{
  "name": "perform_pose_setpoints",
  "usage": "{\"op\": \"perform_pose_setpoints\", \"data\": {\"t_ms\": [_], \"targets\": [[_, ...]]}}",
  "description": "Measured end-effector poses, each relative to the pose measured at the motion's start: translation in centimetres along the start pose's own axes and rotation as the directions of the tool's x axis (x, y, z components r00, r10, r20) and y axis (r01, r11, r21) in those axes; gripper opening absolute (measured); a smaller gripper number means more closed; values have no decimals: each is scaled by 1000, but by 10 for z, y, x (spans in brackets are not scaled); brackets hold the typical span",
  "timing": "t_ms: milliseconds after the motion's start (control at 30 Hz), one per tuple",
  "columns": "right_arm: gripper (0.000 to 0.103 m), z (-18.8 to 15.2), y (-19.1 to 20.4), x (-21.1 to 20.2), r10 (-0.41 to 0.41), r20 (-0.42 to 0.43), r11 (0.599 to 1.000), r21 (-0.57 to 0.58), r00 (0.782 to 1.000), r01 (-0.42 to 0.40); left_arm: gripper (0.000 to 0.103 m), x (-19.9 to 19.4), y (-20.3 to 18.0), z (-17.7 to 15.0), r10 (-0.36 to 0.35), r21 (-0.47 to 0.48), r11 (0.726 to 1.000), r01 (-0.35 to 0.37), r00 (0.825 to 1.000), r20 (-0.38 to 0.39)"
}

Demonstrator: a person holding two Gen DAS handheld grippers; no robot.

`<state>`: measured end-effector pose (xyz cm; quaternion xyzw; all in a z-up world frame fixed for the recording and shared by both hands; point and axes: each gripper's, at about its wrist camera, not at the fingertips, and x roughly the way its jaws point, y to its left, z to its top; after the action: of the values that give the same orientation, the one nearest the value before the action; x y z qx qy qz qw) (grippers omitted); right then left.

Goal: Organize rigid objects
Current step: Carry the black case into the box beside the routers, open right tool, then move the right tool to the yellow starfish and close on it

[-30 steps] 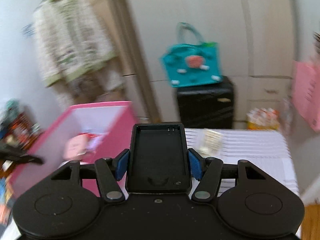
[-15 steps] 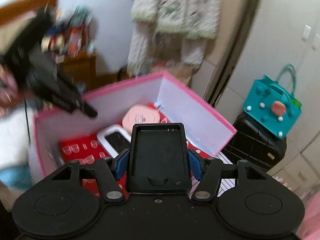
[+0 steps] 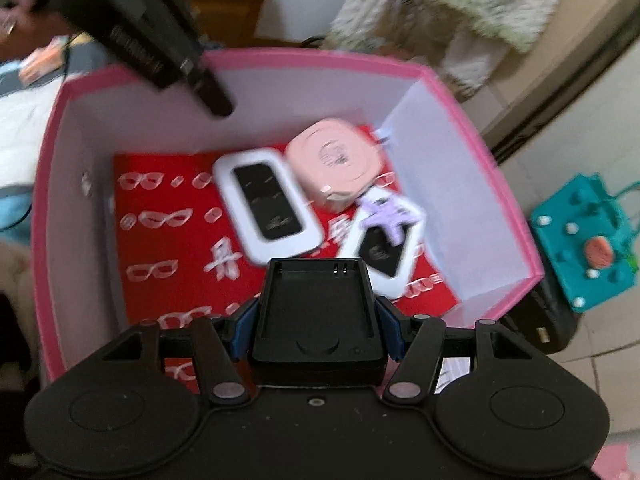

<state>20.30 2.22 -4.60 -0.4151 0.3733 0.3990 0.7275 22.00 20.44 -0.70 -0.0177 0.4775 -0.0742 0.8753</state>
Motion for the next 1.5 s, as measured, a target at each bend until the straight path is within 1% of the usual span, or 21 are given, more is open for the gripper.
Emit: {"op": "perform_pose_setpoints", "data": {"t_ms": [67,167,333,400,467,500,567,667,767,833,867,967,1033,1133,1200,1233,1333,1433,1500], "targets": [[66,0,1,6,20,-21,1000,-16,1000,-21,10,0,1,0,-1,-1,1000,1,1000,0],[66,3,-4,10,49,-30,999,-20,998,-50,10,-1,1,0,0,-1,1000,0,1000,0],[66,5,-15,22,155,-46,987,-28,987,-157,11,-1,0,0,-5,-3,1000,5,1000,-1],[66,6,-17,27,172,-49,984,-43,984,-175,11,-1,0,0,-4,-2,1000,4,1000,0],[72,5,-17,30,158,-45,984,-71,986,-161,11,-1,0,0,-7,-5,1000,7,1000,-1],[77,5,-18,29,139,-33,987,-76,990,-141,11,-1,-1,0,-7,-5,1000,7,1000,-1],[78,3,-21,27,85,-19,994,-73,996,-86,11,-1,0,1,-9,-6,1000,9,1000,-2],[78,-3,-25,13,29,36,999,-44,999,-27,11,-2,2,1,-10,-4,1000,10,1000,-2],[78,-15,-31,-10,18,114,999,29,993,-22,11,-2,2,1,-11,-4,1000,11,1000,-1],[79,-24,-36,-25,3,186,995,97,983,-21,11,-2,3,0,-14,-7,1000,14,1000,0],[79,-31,-38,-35,-4,228,989,143,974,-29,11,-2,3,0,-15,-8,1000,15,1000,1],[79,-50,-44,-61,-31,314,966,254,949,-52,11,-2,4,-1,-18,-7,1000,18,1000,2],[79,-65,-43,-77,-91,360,948,317,928,-30,11,-2,5,-1,-19,-4,1000,19,1000,3],[79,-87,-42,-93,-164,379,909,417,911,-10,11,-2,5,-1,-19,-2,1000,19,1000,3],[83,-101,-37,-102,-206,382,883,469,901,3,11,-2,5,-1,-18,-2,1000,18,1000,3],[83,-109,-34,-106,-234,376,867,499,897,17,11,-2,4,-1,-18,0,1000,18,1000,3],[83,-132,-24,-107,-307,312,798,599,899,65,11,-1,4,-1,-17,3,1000,17,1000,6],[79,-159,-11,-106,-316,279,732,680,907,46,11,-2,5,-2,-19,-1,1000,19,1000,9],[79,-178,-1,-102,-305,281,689,725,910,7,11,-3,6,-2,-22,-4,1000,22,1000,11]]}}
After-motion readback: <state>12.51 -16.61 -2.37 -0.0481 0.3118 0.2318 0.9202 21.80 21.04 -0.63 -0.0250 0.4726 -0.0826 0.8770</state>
